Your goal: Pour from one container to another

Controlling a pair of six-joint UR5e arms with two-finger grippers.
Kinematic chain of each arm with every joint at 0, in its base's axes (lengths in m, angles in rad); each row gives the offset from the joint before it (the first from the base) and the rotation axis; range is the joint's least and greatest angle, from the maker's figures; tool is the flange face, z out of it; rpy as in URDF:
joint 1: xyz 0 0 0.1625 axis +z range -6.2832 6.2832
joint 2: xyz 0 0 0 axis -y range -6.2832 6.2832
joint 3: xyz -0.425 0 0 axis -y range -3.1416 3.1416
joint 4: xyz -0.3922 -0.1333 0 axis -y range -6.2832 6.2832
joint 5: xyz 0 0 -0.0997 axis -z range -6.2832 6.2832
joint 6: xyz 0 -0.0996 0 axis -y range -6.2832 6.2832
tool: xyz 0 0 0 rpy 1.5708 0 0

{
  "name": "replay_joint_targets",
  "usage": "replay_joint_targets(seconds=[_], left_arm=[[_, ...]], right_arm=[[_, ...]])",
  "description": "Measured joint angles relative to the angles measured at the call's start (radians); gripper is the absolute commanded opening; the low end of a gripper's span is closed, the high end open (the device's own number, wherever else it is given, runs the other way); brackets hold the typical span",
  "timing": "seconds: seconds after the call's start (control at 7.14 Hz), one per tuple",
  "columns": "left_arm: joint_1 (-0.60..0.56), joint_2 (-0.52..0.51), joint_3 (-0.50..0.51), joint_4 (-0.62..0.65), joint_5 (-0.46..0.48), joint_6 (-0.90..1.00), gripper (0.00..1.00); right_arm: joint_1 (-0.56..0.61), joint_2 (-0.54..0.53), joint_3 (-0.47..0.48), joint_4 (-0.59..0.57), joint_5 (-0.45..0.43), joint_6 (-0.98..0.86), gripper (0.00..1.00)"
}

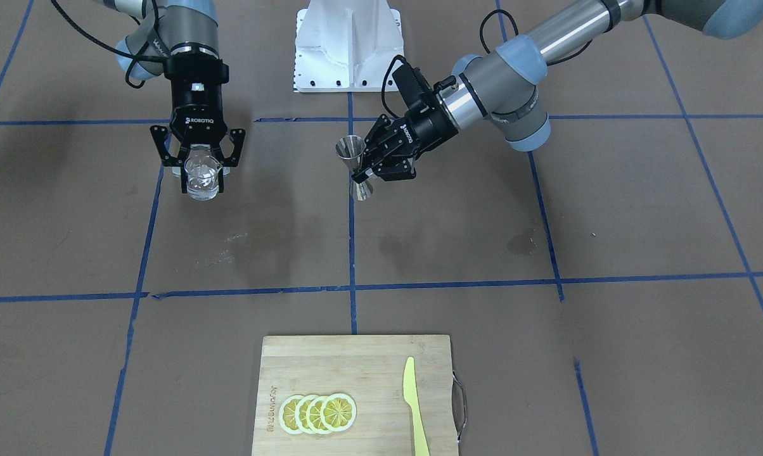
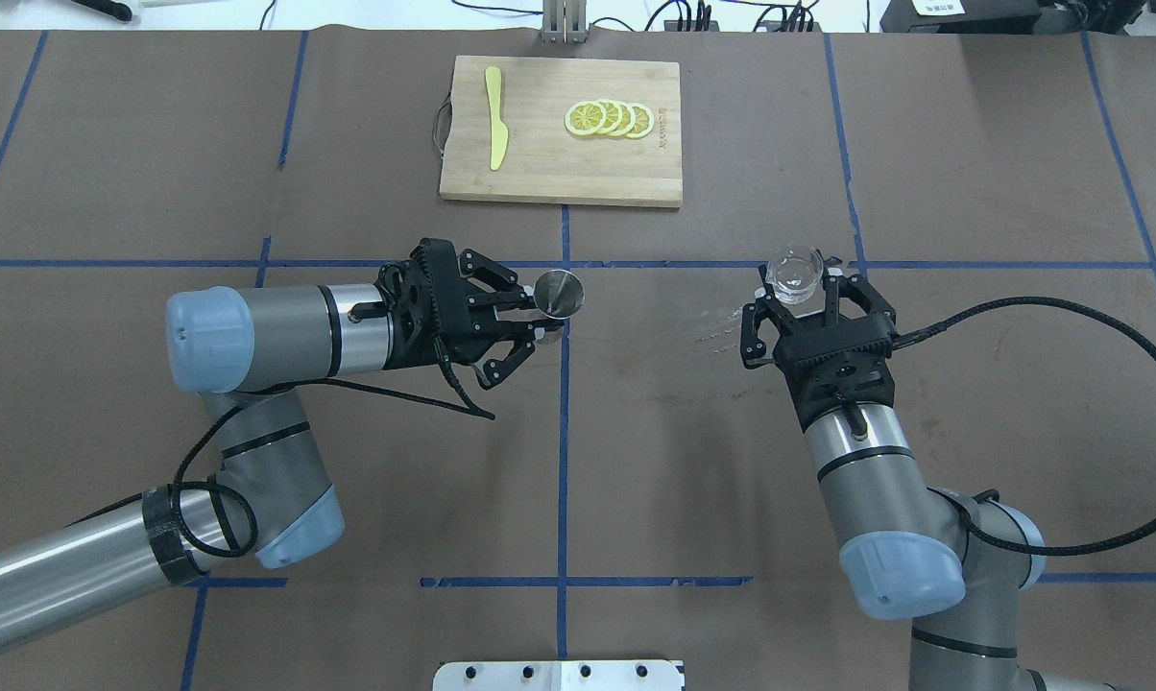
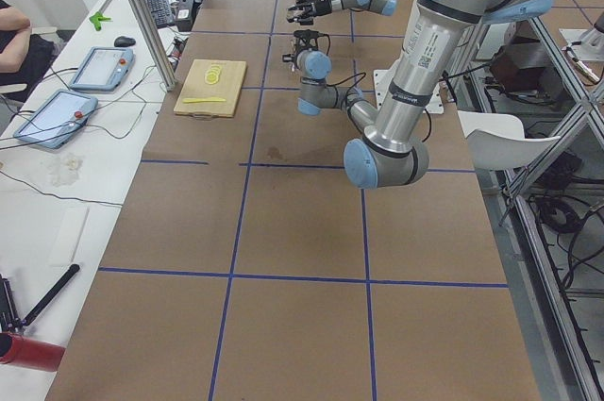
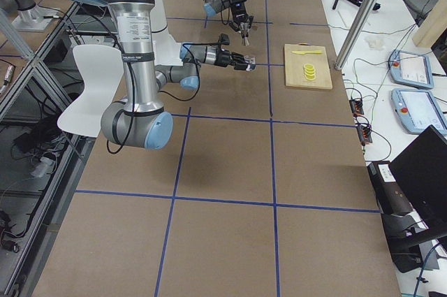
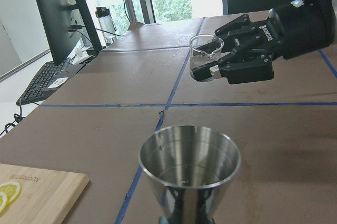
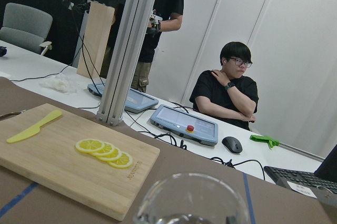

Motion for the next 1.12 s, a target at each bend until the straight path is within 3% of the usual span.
replay_joint_targets(seconds=[0.56,1.12], left_arm=[[0.011,-0.001,0.006,0.003,0.001,-0.018,0.0],[0.014,-0.002,0.005,0.01,0.001,-0.037,0.0]], right_arm=[[-0.016,0.163,0.07,-0.397,-0.007,0.0,0.0],[-0.043,0.246,0.073,-0.542,-0.012,0.0,0.0]])
